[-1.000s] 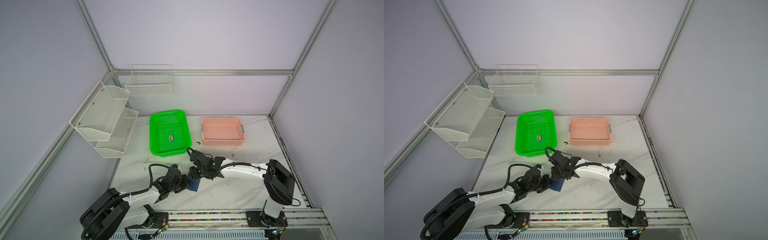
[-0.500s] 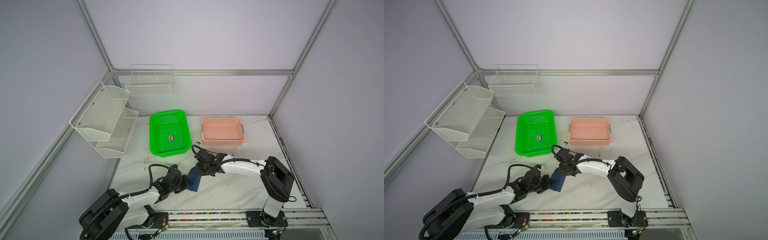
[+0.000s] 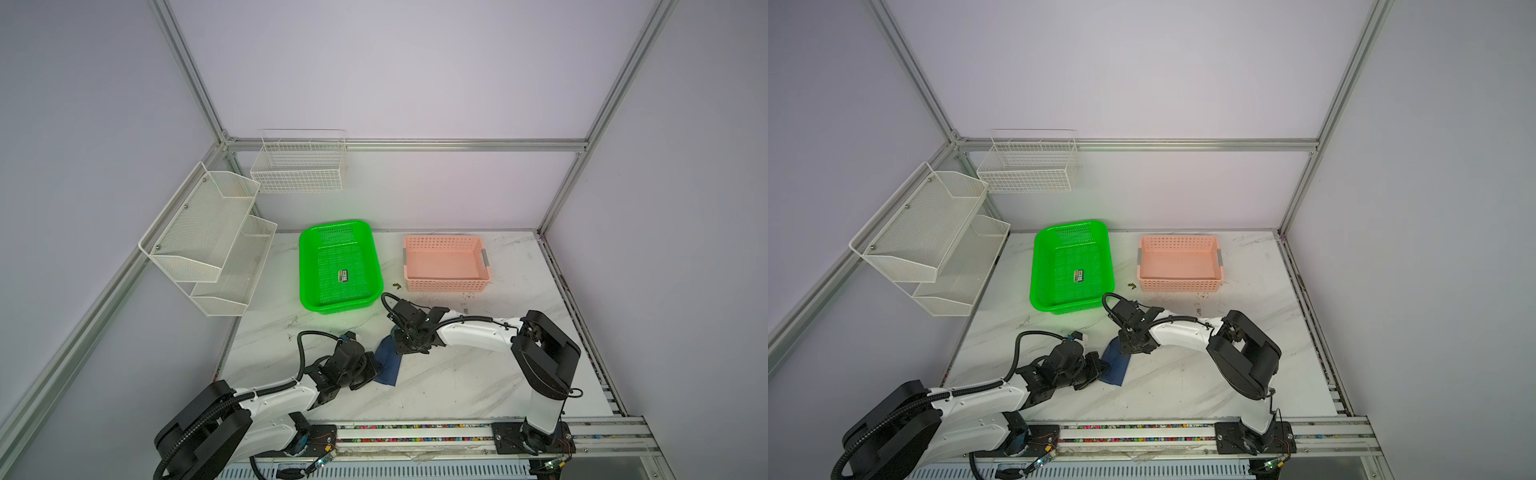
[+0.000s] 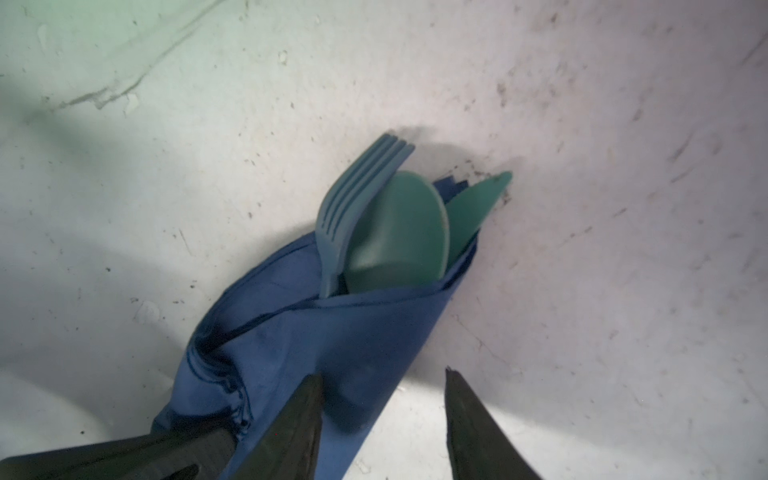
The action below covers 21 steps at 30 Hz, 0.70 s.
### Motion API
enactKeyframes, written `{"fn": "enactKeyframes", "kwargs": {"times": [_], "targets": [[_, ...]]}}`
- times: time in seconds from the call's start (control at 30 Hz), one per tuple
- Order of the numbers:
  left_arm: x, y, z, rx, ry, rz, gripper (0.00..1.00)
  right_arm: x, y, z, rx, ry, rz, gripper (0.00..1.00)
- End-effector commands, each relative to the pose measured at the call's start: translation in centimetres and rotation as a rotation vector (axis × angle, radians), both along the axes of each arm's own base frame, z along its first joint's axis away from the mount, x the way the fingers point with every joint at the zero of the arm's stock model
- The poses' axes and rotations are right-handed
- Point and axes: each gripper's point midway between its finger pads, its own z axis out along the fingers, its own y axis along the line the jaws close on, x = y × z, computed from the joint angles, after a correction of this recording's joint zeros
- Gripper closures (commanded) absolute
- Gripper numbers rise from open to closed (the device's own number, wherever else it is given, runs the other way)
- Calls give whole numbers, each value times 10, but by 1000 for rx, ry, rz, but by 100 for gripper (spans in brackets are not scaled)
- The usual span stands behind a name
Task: Place the utensils on the paper napkin and roll it up
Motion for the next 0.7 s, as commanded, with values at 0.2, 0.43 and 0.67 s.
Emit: {"fn": "enactKeyframes", "kwargs": {"times": [0.2,0.43,0.67], "targets": [[-1,0,4,-5,9,31,100,-4,6,-3,-22,14,22,49],[0,-3,11,-28,-1,48,100,-7,7,-12,-47,21,25,49],[0,-9,17,-39,-8,47,100,-8,10,-12,-58,20,28,49]]}}
